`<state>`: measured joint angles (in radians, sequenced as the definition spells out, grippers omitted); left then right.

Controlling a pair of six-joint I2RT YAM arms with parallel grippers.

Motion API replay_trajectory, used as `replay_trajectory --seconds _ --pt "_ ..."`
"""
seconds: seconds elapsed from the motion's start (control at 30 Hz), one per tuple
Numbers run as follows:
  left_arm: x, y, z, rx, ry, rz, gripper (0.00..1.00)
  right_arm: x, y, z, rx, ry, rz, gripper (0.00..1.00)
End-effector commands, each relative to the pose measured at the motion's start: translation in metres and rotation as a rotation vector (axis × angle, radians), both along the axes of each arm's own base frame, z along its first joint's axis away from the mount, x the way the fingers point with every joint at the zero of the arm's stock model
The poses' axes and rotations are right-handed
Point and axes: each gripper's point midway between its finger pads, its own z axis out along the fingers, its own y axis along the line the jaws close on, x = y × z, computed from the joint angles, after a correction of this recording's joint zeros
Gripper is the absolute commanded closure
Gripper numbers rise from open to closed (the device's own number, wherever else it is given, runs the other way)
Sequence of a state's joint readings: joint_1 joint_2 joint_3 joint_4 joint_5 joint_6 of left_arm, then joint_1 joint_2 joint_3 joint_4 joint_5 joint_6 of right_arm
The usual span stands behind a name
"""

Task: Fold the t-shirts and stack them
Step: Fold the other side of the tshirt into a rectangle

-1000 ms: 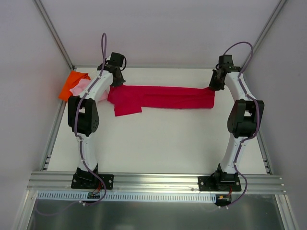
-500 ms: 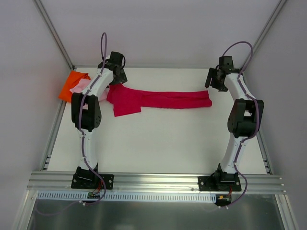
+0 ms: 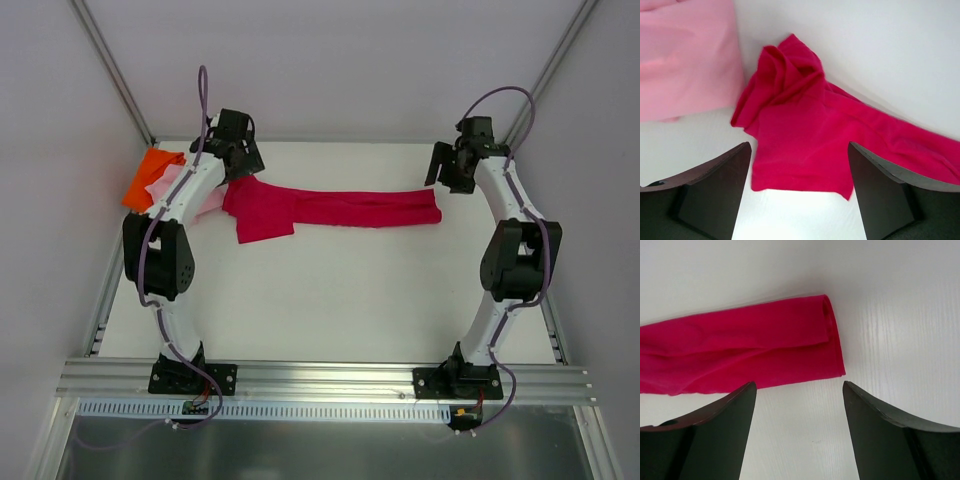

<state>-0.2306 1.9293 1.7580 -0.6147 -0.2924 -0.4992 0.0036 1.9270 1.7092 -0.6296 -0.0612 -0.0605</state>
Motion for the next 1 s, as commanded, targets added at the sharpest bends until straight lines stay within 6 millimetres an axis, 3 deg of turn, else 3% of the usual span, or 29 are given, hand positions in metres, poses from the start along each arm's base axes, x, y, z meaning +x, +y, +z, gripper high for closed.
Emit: replay_trajectory --seconds 0.0,0.03,0.13,0.2,0.23,0.3,0.33,0.57,0.73,0.93,0.97 --pt "-0.011 -0.030 -0.013 -0.092 0.000 -0.070 0.22 -0.017 0.019 0.041 0.057 -0.070 0.047 0.26" --pt "-0.012 -0.038 -0.019 -0.115 0.006 -0.100 0.25 -0.020 0.022 0.051 0.068 -0.094 0.059 0.26" --pt "-0.005 -0.072 -0.040 -0.218 0.017 -0.226 0.26 -0.031 0.035 0.055 0.084 -0.100 0.100 0.27" --pt "0.002 -0.087 -0.040 -0.254 0.025 -0.271 0.26 -0.038 0.041 0.050 0.090 -0.079 0.113 0.27" --pt "0.004 -0.092 -0.055 -0.257 0.063 -0.278 0.27 -0.040 0.043 0.049 0.095 -0.071 0.121 0.27" --pt "0.008 -0.098 -0.055 -0.256 0.082 -0.286 0.28 -0.047 0.049 0.045 0.095 -0.050 0.137 0.27" --pt "0.007 -0.101 -0.064 -0.247 0.104 -0.285 0.28 -0.049 0.050 0.044 0.086 -0.045 0.148 0.27" --pt "-0.004 -0.102 -0.096 -0.235 0.189 -0.272 0.28 -0.064 0.061 0.075 0.108 -0.120 0.197 0.28" --pt "-0.017 -0.099 -0.104 -0.218 0.230 -0.268 0.29 -0.071 0.061 0.081 0.093 -0.140 0.223 0.28" --pt "-0.054 -0.095 -0.101 -0.180 0.296 -0.267 0.29 -0.072 0.057 0.093 0.065 -0.165 0.224 0.27" --pt "-0.067 -0.093 -0.109 -0.173 0.332 -0.266 0.29 -0.072 0.057 0.100 0.064 -0.179 0.226 0.27"
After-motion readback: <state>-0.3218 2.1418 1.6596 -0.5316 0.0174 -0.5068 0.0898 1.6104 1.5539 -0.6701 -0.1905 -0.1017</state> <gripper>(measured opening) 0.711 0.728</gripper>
